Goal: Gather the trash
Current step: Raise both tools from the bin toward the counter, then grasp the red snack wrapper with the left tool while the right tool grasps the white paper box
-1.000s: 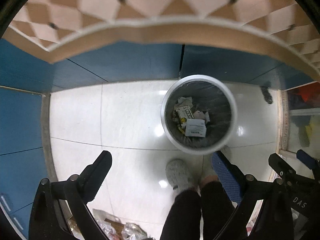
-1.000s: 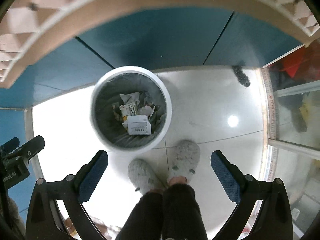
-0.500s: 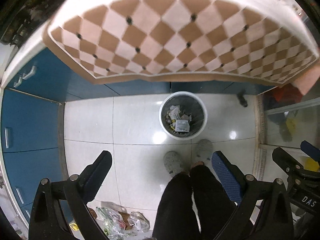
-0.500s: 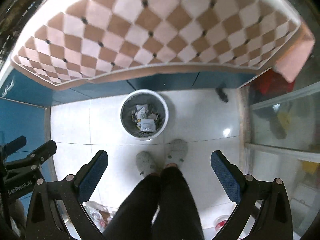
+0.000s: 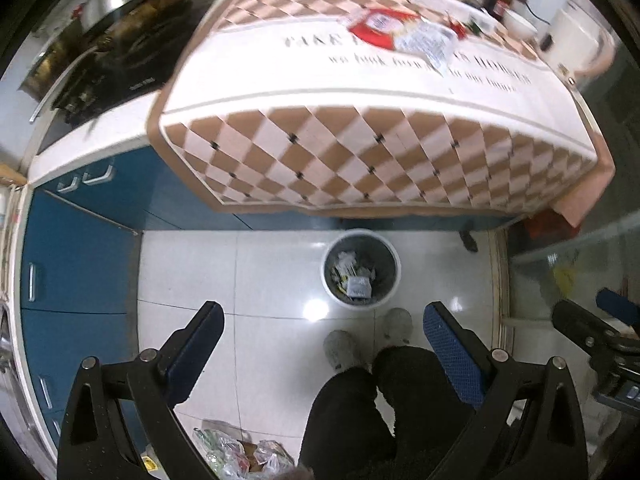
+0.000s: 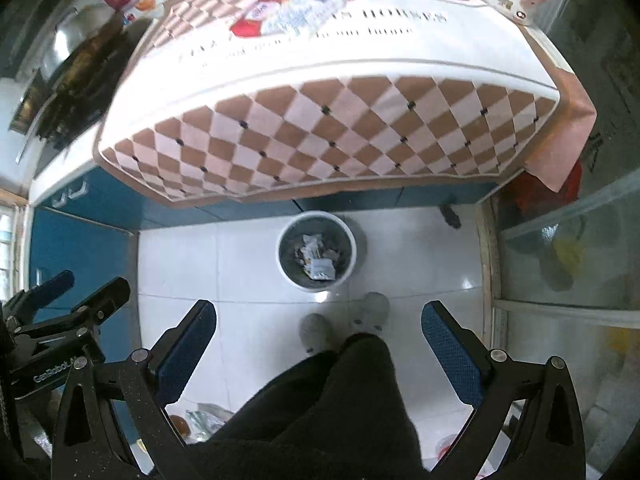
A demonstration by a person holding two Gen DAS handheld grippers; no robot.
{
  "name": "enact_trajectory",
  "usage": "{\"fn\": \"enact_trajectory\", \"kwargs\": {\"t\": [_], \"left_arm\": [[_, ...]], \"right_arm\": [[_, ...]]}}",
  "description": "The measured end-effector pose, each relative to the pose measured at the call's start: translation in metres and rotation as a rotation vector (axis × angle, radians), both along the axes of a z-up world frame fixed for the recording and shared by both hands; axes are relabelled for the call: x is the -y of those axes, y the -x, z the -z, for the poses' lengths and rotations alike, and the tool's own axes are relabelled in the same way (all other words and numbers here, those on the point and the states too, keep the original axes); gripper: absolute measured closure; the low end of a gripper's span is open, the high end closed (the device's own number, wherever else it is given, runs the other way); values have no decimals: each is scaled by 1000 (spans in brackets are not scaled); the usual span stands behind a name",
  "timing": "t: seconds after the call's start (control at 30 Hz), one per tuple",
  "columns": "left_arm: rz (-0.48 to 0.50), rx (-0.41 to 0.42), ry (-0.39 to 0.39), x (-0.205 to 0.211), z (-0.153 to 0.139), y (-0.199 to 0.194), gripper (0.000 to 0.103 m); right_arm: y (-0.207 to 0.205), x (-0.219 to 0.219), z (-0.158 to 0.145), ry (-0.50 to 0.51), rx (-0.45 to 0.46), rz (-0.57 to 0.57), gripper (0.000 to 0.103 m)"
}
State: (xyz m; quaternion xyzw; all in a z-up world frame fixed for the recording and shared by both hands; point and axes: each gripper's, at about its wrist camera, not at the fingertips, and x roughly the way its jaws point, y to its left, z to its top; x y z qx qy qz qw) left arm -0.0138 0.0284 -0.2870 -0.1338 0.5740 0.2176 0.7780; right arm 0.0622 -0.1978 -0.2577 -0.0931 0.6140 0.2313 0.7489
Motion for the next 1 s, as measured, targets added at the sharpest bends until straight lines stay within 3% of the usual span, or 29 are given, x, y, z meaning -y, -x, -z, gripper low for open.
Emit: {"fn": "enact_trajectory", "kwargs": {"t": [0.17,0.3,0.47,0.57,0.73,0.9,0.93,0.97,1.0], "left_arm": [[-45,86,-88,-21,-36,-44,1],[-83,141,-153,-37,-61,-99,1],[-94,135,-142,-55,-73,-197,0],[-87,132,-56,-57,-70,-267,0],[-24,85,93,-49,-31,-403,1],[58,-13,163,-38,24,-498,3],[62,-34,185,-38,36,-510,6],[57,-57,190,-39,46,-518,24],[53,-73,196,-41,54,-523,33]], "right_arm": [[-34,-7,-20,-106,-10,39,0],[-93,-14,-40,-167,25,67,0],[-189,-19,-51,-189,61,68,0],[-268,-28,-47,-186,57,56,0],[-415,-58,-32,-153,81,-3,0],[-529,-86,-14,-126,86,-62,0],[-540,-90,-10,-118,87,-68,0],[-553,-94,-6,-112,84,-76,0],[-564,-98,-1,-107,79,-87,0]]}}
